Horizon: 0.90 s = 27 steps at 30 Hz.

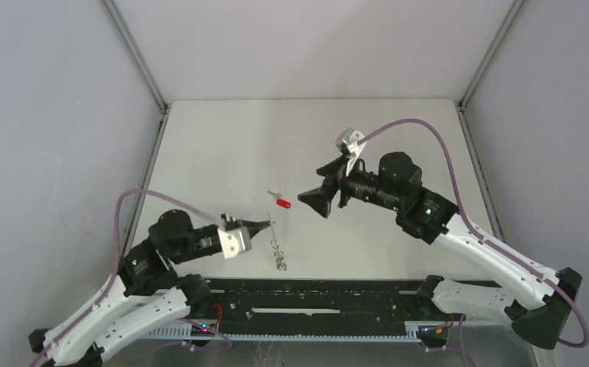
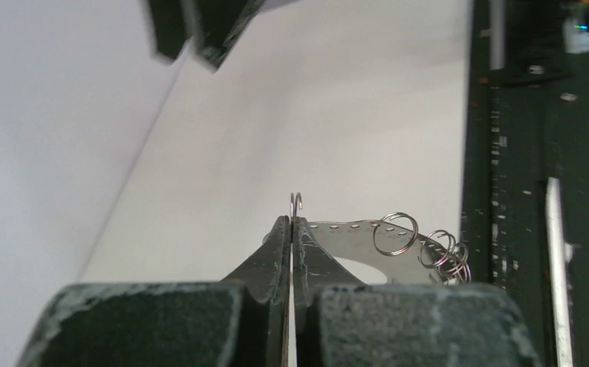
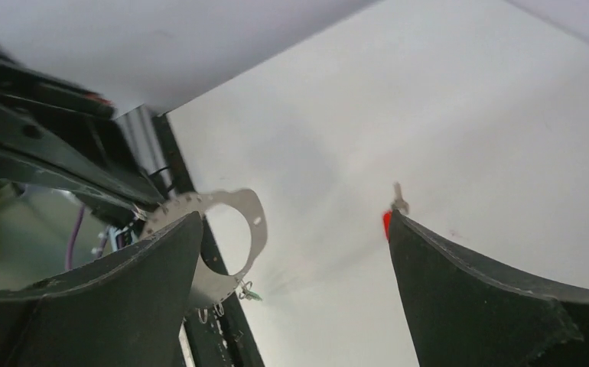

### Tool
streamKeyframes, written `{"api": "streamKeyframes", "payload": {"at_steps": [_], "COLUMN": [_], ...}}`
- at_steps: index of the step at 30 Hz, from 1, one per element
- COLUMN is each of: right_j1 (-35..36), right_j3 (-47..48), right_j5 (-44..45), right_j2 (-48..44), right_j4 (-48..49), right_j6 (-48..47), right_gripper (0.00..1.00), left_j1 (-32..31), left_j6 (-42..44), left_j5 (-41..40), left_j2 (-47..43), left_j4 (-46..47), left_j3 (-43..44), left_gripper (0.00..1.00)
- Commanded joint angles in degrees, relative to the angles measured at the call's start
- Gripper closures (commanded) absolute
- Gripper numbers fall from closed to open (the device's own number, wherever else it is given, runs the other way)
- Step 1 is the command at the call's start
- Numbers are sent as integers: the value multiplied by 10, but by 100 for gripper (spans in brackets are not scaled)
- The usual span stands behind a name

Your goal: Put the keys on the keyring

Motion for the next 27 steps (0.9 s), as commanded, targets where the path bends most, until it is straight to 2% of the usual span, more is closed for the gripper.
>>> {"api": "streamKeyframes", "payload": {"at_steps": [1,4,5,7,8,10,11,13,15,19,23,27], "right_j1": [-69,-92,-104,-114,-110,-100,-93,-73,-57,-27,-9,-2], "right_j3": [-1,-2,-2,-2,0,11,20,42,73,152,222,275], "right_j5": [-19,38,28,-12,5,46,73,130,161,196,227,249], "right_j2": [28,65,83,126,146,191,218,273,333,445,528,592], "right_j4": [-12,-4,5,36,48,54,52,44,32,9,-15,-46], "right_j6": [119,152,156,154,154,149,143,135,134,137,137,148], "right_gripper": [0,0,0,0,2,9,16,28,27,30,31,35], "left_j1": [149,268,307,349,363,386,398,412,419,426,426,426], "left_j6": [-119,-139,-142,-122,-111,-82,-60,-26,-7,-42,-46,-46], "left_j5": [92,185,212,268,281,297,308,310,305,309,317,321], "left_j2": [22,37,44,58,65,74,79,79,77,74,60,36], "left_j4": [22,2,-8,-49,-78,-128,-158,-209,-244,-244,-238,-236], "left_j3": [45,53,57,75,87,106,115,126,133,126,118,105], "left_gripper": [100,100,100,100,100,100,100,100,100,100,100,100]}}
